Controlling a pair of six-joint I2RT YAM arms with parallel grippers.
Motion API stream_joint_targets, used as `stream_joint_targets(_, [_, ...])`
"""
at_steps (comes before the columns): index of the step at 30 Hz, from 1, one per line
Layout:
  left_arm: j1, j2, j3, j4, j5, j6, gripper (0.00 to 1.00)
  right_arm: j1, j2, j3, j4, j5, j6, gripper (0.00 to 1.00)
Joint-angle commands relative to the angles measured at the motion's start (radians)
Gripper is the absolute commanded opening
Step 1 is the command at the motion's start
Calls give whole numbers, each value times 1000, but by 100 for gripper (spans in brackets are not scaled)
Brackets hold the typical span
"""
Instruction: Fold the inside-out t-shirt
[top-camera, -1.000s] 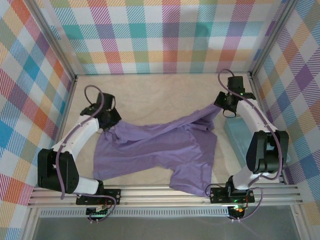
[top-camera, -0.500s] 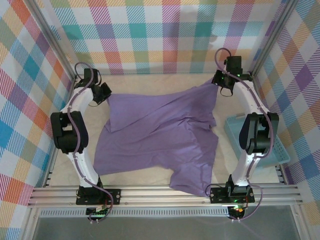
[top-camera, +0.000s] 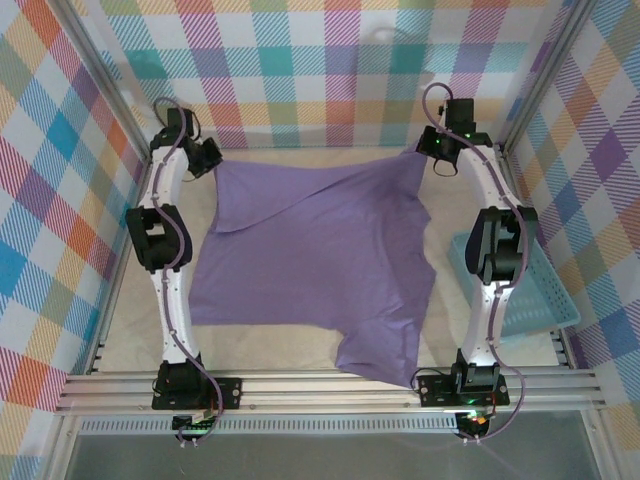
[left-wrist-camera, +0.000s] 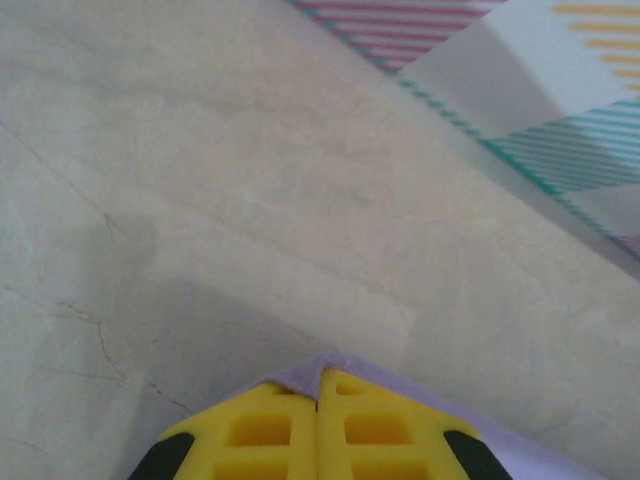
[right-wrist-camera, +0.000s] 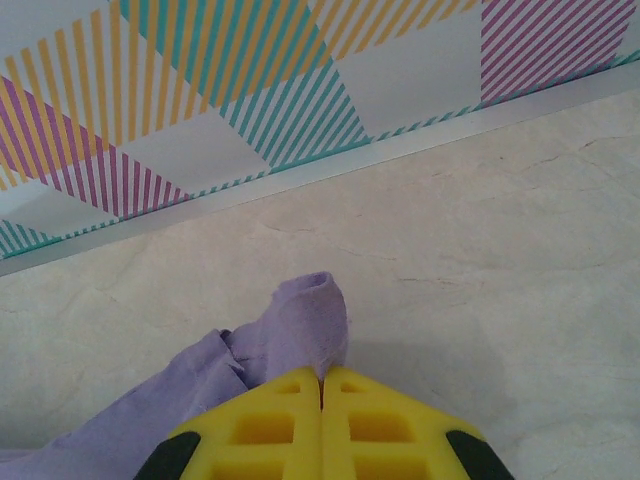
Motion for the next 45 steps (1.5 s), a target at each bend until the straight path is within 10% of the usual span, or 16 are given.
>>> stream_joint_targets(1, [18,42,35,-100,18,-6,7,3,26,56,-16,-18,-19,0])
stream_joint_targets(10, [23,65,45,-62,110,-29,45,11,69,116,-52,-27,-42,0])
stream_joint_targets(22, [-9,117,40,63,178,25,52,13,84,118,-70,-48,-48,0])
stream_joint_targets(45, [-81,265,216,17,-21,55,62,14,43,14,-40,-68,-50,0])
